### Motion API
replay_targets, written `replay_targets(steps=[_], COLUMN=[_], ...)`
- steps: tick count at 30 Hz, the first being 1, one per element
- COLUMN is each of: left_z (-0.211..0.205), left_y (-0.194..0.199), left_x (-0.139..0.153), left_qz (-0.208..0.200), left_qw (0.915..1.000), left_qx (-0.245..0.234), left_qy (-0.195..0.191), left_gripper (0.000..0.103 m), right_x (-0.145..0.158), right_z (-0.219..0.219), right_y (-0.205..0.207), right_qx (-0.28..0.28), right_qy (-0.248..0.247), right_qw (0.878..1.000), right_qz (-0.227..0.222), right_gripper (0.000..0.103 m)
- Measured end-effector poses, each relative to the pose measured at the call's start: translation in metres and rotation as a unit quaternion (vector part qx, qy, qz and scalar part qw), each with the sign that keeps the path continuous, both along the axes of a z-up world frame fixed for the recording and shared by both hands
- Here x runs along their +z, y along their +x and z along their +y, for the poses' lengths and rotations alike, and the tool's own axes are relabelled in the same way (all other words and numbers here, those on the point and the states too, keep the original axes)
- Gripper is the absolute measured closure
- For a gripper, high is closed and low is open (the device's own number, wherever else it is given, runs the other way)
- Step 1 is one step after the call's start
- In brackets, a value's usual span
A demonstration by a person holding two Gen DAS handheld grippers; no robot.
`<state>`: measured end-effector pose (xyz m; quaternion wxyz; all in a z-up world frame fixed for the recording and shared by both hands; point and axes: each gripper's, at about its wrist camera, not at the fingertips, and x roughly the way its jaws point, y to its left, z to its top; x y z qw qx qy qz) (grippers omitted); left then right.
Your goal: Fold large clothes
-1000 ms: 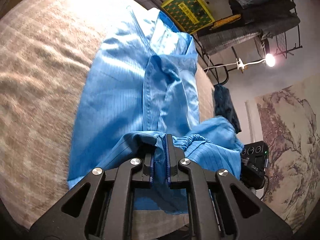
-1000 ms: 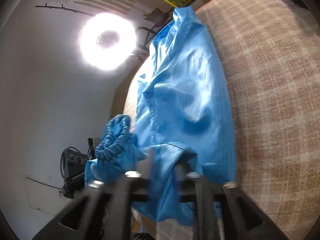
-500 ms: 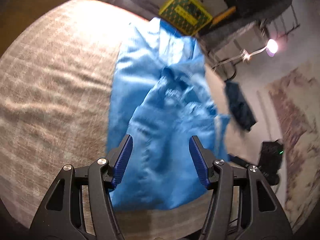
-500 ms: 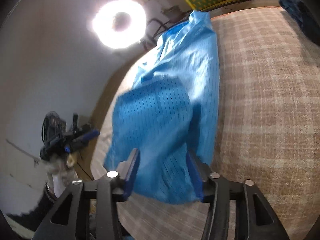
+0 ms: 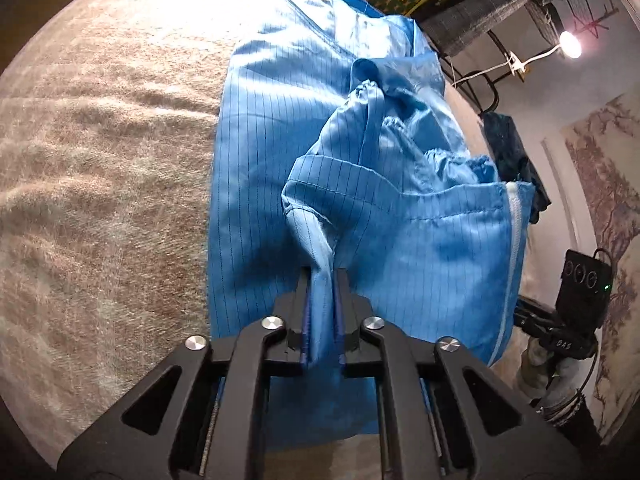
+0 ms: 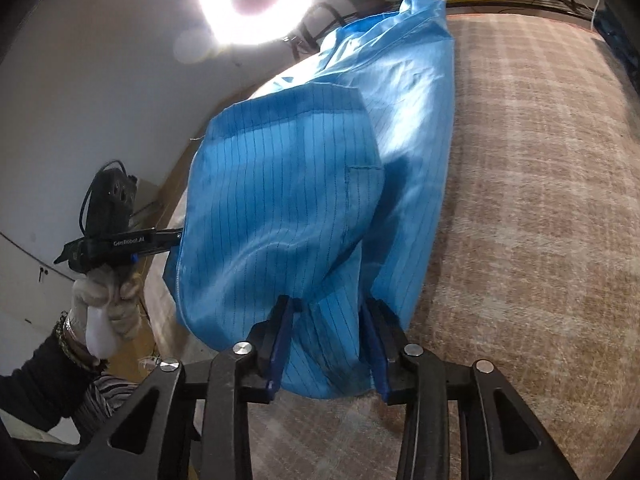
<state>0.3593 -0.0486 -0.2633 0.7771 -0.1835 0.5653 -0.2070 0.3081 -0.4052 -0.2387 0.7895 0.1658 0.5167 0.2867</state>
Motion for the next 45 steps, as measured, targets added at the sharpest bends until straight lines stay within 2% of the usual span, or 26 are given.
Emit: replay_targets(steps=[4,7,9,11,13,15,19,22,24,26,27,29,30,31,32,33,34,35,37,38,39,41,43,44,45], left_z=[0.005,0.015,0.022,0.027,0.028,0.03,0.04,0.04,0.038,0.033,0.03,0.026,0.025,0.024,0.023,0.022,0.021,0.02,0.02,0.021,0.021,0.024,0.027,0.027,0.027], left_y=[-0.001,-0.003,-0.004,-0.003,-0.002,-0.004,-0.008,-0.007,-0.008,-0.008,-0.007,-0.004,-0.003,-0.003,-0.002,-0.002,-0.003,-0.004,-0.005,-0.004,-0.002,0.001,0.002,0.001,0.001], left_x=[0.004,0.012,0.016,0.016,0.015,0.014,0.005,-0.005,-0.004,0.003,0.006,0.006,0.004,0.002,0.0,0.0,0.002,0.006,0.013,0.013,0.01,-0.002,-0.012,-0.013,-0.011], left_qz=[-0.006,-0.016,-0.026,-0.028,-0.029,-0.032,-0.026,-0.013,-0.017,-0.03,-0.038,-0.035,-0.03,-0.026,-0.024,-0.023,-0.026,-0.035,-0.054,-0.056,-0.051,-0.031,-0.016,-0.015,-0.018], left_qw=[0.9999,0.9992,0.9983,0.9978,0.9975,0.997,0.9956,0.9952,0.9951,0.9957,0.9959,0.9962,0.9964,0.9966,0.9967,0.9969,0.997,0.997,0.9966,0.9965,0.9968,0.997,0.9968,0.9967,0.9969], left_qx=[0.01,0.026,0.044,0.053,0.06,0.067,0.089,0.097,0.098,0.088,0.081,0.08,0.079,0.078,0.078,0.075,0.072,0.069,0.062,0.061,0.061,0.071,0.078,0.08,0.077], left_qy=[-0.011,-0.024,-0.028,-0.029,-0.025,-0.02,-0.012,-0.007,-0.004,0.0,0.007,0.004,0.0,-0.001,0.002,0.0,-0.003,-0.006,-0.009,-0.005,-0.003,0.001,-0.001,-0.004,-0.002], left_gripper=[0.1,0.101,0.101,0.101,0.101,0.101,0.101,0.101,0.101,0.101,0.101,0.101,0.101,0.101,0.101,0.101,0.101,0.101,0.101,0.101,0.101,0.101,0.101,0.101,0.101], right_x=[-0.001,-0.006,-0.009,-0.013,-0.014,-0.008,0.013,0.007,0.003,0.011,0.016,0.022,0.02,0.018,0.011,0.004,0.001,0.005,0.03,0.045,0.049,0.041,0.019,0.01,0.005], right_z=[-0.006,-0.019,-0.019,-0.017,-0.013,-0.012,-0.025,-0.031,-0.031,-0.03,-0.031,-0.027,-0.026,-0.025,-0.027,-0.029,-0.029,-0.027,-0.02,-0.022,-0.023,-0.025,-0.026,-0.028,-0.031], right_y=[-0.004,-0.001,-0.002,-0.003,-0.005,-0.008,-0.021,-0.028,-0.034,-0.039,-0.041,-0.039,-0.036,-0.031,-0.028,-0.027,-0.027,-0.031,-0.044,-0.054,-0.055,-0.055,-0.046,-0.043,-0.041], right_qx=[-0.005,-0.02,-0.018,-0.011,-0.004,-0.007,-0.027,-0.029,-0.023,-0.024,-0.023,-0.021,-0.025,-0.033,-0.042,-0.044,-0.046,-0.05,-0.04,-0.04,-0.046,-0.061,-0.075,-0.083,-0.089], right_qy=[0.005,0.039,0.036,0.038,0.048,0.048,0.085,0.086,0.088,0.111,0.117,0.08,0.065,0.057,0.055,0.066,0.075,0.076,0.065,0.065,0.06,0.041,0.0,-0.008,0.008], right_qw=[1.0,0.999,0.999,0.999,0.999,0.999,0.996,0.996,0.996,0.994,0.993,0.996,0.997,0.998,0.998,0.997,0.996,0.996,0.996,0.994,0.993,0.994,0.997,0.996,0.996], right_qz=[-0.001,0.011,0.013,0.016,0.022,0.014,-0.008,0.0,0.004,-0.006,-0.015,-0.028,-0.024,-0.019,-0.012,-0.001,0.006,-0.001,-0.054,-0.082,-0.089,-0.077,-0.037,-0.02,-0.008], right_gripper=[0.064,0.064,0.064,0.069,0.087,0.098,0.101,0.101,0.101,0.101,0.098,0.085,0.061,0.057,0.064,0.087,0.098,0.099,0.102,0.103,0.103,0.103,0.102,0.102,0.099])
